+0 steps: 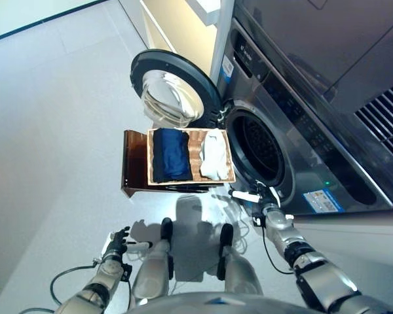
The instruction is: Pick up the clothes and place them into the washing machine
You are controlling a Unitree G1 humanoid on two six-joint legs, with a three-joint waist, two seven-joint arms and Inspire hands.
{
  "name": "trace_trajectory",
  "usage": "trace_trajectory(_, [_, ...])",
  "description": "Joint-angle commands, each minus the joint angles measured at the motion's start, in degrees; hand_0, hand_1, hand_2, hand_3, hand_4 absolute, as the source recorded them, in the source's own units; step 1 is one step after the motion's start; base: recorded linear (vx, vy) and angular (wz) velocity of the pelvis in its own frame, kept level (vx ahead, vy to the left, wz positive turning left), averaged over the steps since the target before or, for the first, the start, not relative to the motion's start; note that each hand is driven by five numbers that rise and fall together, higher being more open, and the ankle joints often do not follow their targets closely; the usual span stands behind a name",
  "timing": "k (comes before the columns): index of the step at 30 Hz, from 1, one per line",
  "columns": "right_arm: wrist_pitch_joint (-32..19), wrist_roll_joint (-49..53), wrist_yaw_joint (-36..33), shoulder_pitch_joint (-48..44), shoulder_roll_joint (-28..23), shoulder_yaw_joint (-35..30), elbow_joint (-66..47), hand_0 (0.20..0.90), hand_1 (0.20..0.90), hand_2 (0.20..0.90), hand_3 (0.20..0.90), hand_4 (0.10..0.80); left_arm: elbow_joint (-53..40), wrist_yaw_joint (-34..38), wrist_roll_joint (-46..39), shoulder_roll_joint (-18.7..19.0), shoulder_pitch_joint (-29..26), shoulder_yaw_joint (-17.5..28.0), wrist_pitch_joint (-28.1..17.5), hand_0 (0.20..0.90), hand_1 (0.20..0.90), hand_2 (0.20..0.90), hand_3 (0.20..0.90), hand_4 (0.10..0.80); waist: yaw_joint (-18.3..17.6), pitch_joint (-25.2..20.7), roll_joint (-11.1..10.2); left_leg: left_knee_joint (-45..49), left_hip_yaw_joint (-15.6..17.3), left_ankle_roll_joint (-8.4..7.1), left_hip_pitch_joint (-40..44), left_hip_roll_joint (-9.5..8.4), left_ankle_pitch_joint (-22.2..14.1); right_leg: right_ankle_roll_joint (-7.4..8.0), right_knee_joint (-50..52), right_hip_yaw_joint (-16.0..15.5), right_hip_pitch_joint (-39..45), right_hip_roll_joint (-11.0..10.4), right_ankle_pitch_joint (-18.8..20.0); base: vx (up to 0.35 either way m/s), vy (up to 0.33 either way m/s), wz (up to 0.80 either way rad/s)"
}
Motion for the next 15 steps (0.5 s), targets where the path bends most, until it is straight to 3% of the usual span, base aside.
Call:
trace_trajectory(1, [-3.2,-1.5,-1.3,-1.3,-1.6,1.8,-5.3,0.900,0.900,0.900,0.900,0.800,-1.3,2.4,1.0,2.3,-0.9,1.4,-0.8,0.900,0.900,0.900,0.900,0.800,-0.5,-0.1,-1.9,7.2,0.5,-1.93,-3.6,-0.43,-7.2,1.02,1.9,0.5,-0.7,-2.3,-5.4,0.000,0.000,0.00])
trace_trajectory(15, [-3.0,-2.7,-1.1,-1.0,-1.7,1.9,-4.3,0.900,0.900,0.900,0.900,0.800,0.2,1.9,1.7,2.3,0.0,1.8,-0.6,0.900,0.900,0.900,0.900,0.800,-0.3,-1.3,-2.3,6.9,0.3,-2.12,-2.2,-0.16,-7.6,1.04,1.3,0.3,0.9,-2.2,-5.7,0.018,-0.003,0.00])
